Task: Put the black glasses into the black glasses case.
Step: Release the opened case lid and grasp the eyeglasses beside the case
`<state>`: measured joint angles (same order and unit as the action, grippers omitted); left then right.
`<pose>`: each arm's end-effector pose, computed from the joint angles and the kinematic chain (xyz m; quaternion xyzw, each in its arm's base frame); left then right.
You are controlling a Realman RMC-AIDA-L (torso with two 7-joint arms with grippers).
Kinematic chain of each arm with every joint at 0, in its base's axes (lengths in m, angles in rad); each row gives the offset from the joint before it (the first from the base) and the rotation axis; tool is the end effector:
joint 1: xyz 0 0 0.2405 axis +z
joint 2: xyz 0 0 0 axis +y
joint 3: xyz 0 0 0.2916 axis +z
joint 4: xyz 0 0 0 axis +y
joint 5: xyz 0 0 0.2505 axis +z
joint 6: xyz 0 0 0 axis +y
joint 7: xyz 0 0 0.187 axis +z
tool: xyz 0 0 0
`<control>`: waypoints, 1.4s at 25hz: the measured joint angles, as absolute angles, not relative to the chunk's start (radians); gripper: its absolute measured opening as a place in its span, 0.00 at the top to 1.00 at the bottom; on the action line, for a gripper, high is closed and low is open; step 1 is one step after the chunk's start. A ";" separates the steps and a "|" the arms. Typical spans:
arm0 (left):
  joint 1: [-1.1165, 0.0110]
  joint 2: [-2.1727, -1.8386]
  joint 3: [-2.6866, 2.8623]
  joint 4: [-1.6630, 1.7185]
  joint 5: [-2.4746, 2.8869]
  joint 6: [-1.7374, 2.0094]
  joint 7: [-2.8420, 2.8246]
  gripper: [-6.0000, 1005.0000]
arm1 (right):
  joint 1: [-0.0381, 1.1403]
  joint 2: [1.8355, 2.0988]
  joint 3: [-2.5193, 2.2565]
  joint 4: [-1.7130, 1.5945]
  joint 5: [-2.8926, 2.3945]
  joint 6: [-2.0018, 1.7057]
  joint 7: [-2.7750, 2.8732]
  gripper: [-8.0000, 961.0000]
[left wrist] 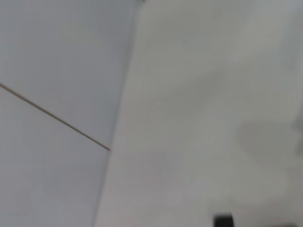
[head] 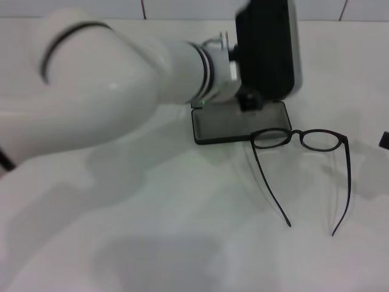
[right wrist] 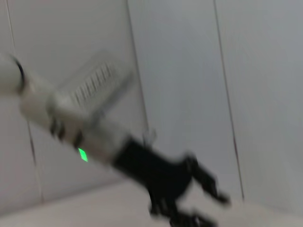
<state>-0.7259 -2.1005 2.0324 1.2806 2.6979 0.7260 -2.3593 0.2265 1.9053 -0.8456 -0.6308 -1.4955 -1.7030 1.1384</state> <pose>-0.0666 0.4367 -0.1902 -0.9417 0.1651 0.0919 0.2784 0.3633 0.3205 0.0474 -0.8977 0.1561 0.3335 0.2421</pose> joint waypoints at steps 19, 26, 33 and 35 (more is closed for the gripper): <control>-0.227 -2.093 1.710 1.461 1.787 0.780 -1.902 0.62 | 0.762 1.816 -0.911 -0.824 -2.379 -1.764 1.718 0.41; -0.204 -2.092 1.706 1.344 1.726 0.783 -1.833 0.63 | 0.921 1.888 -0.973 -0.843 -2.543 -1.709 1.749 0.41; -0.204 -2.091 1.644 1.208 1.535 0.873 -1.649 0.64 | 1.017 1.930 -1.084 -0.793 -2.599 -1.616 1.769 0.42; -0.207 -2.091 1.621 1.163 1.467 0.916 -1.581 0.64 | 1.037 1.944 -1.093 -0.768 -2.602 -1.594 1.766 0.42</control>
